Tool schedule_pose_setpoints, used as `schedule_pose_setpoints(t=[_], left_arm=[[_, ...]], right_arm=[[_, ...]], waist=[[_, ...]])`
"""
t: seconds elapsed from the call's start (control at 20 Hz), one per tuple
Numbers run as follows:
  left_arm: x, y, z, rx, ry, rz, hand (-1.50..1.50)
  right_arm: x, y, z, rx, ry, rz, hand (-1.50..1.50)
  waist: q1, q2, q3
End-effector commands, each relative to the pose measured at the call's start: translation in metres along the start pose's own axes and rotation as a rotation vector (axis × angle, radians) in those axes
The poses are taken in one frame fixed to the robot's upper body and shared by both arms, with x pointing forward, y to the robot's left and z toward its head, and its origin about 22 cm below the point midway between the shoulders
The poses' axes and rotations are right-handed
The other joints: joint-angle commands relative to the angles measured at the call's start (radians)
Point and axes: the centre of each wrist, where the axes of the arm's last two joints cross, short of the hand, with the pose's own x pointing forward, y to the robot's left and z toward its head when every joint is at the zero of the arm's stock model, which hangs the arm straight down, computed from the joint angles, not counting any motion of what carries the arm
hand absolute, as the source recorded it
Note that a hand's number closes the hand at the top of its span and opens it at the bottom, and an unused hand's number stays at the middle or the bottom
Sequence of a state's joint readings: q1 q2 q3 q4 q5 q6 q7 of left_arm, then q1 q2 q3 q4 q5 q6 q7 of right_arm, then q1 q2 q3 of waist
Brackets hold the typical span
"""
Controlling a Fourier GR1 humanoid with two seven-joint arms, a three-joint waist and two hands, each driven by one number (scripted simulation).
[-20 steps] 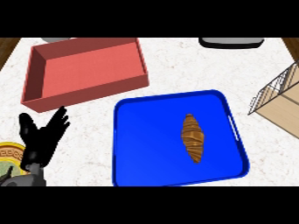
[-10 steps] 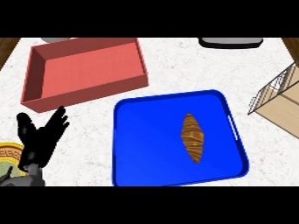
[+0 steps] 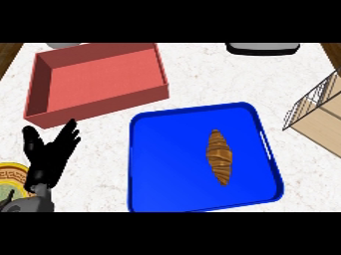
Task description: Pick the lemon from the tray and place it in the tiered shelf
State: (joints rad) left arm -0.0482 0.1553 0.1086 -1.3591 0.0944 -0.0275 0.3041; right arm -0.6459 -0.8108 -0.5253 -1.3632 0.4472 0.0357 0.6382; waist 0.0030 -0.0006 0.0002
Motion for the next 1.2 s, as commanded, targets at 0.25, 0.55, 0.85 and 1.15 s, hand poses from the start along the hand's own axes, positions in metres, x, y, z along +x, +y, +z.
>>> schedule_pose_setpoints(t=[0.25,0.55,0.85,1.15], left_arm=[[0.013,0.001,-0.004,-0.010,-0.004,-0.001,0.00],[0.001,0.003,0.005,0.006,0.008,0.005,0.00],[-0.007,0.002,-0.003,0.003,-0.006,-0.008,0.00],[-0.013,-0.003,0.007,0.009,0.021,0.015,0.00]], right_arm=[[-0.001,-0.022,-0.006,-0.081,0.052,-0.361,-1.50],[-0.007,-0.090,-0.008,-0.312,0.073,-0.369,-1.50],[-0.026,-0.132,0.004,-0.489,0.155,-0.437,-1.50],[-0.060,-0.205,0.017,-0.476,0.186,-0.493,-1.50]], waist=[[-0.003,0.000,0.000],[-0.005,-0.001,0.000],[-0.019,-0.002,0.000],[-0.020,-0.004,0.000]])
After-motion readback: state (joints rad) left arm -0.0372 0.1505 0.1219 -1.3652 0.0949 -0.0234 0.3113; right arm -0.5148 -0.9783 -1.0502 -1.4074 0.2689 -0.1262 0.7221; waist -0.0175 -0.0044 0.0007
